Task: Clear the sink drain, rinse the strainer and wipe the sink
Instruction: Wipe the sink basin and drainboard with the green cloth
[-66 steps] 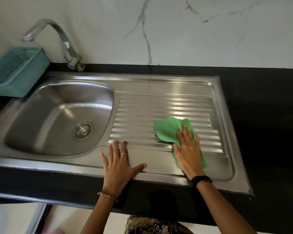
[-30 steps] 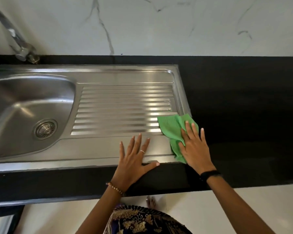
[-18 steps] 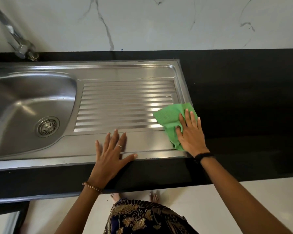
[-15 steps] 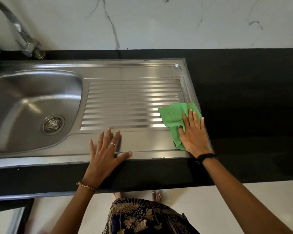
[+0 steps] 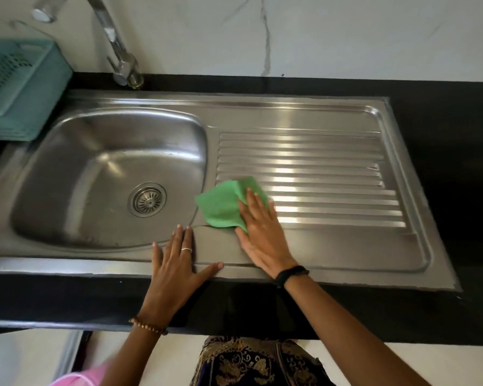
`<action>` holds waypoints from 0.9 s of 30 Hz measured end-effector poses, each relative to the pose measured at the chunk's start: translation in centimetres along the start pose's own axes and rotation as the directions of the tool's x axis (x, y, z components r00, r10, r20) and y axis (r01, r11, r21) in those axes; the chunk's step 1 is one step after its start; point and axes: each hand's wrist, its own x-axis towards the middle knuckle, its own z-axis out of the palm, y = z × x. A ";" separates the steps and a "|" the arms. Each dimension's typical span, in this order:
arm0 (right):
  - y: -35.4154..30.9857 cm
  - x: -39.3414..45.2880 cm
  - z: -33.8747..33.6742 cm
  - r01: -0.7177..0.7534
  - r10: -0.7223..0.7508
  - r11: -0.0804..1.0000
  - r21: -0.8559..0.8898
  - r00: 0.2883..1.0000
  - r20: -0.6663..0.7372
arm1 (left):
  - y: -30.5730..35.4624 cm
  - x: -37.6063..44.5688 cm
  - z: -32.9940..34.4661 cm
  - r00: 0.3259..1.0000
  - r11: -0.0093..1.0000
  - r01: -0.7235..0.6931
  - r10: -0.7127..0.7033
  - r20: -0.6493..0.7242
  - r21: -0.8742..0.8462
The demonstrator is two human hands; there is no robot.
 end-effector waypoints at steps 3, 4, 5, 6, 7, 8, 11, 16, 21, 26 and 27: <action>-4.2 2.0 1.7 0.124 -0.123 0.992 -0.014 0.991 0.050 | -0.4 -0.2 0.1 0.999 0.998 -0.038 0.038 0.001 0.055; -4.9 2.1 2.1 0.156 -0.155 0.988 -0.017 0.986 0.065 | -0.6 -0.3 0.1 0.999 0.997 -0.048 0.048 -0.004 0.064; -5.3 1.9 2.3 0.179 -0.178 0.984 -0.007 0.982 0.071 | -0.8 -0.4 0.0 0.999 0.997 -0.051 0.052 -0.011 0.060; -5.3 1.7 2.3 0.190 -0.190 0.982 0.010 0.979 0.070 | -0.9 -0.5 0.0 0.998 0.997 -0.055 0.056 -0.017 0.050; -5.1 1.3 2.2 0.195 -0.196 0.981 0.022 0.978 0.065 | -0.9 -0.6 0.0 0.998 0.997 -0.060 0.061 -0.023 0.042; -4.7 0.8 2.1 0.191 -0.193 0.981 0.030 0.980 0.058 | -0.8 -0.8 0.0 0.997 0.997 -0.069 0.070 -0.026 0.044; -2.5 -1.2 0.9 0.100 -0.101 0.993 0.068 0.995 0.001 | 0.9 -0.8 0.6 0.989 0.988 -0.148 0.148 -0.011 0.055; 5.4 -6.1 -2.3 -0.137 0.135 0.990 -0.014 0.986 -0.096 | 6.5 -0.2 2.3 0.936 0.939 -0.342 0.337 0.100 0.039; 14.2 -10.6 -5.9 -0.385 0.375 0.916 -0.111 0.921 -0.102 | 9.1 -1.0 3.2 0.876 0.878 -0.469 0.450 0.174 0.090; 18.4 -13.6 -8.2 -0.517 0.508 0.813 -0.268 0.855 -0.105 | 8.9 -2.0 2.2 0.883 0.879 -0.458 0.432 0.186 0.133; 18.7 -14.4 -8.4 -0.522 0.517 0.807 -0.276 0.851 -0.097 | 8.4 -2.3 2.1 0.884 0.880 -0.456 0.429 0.188 0.135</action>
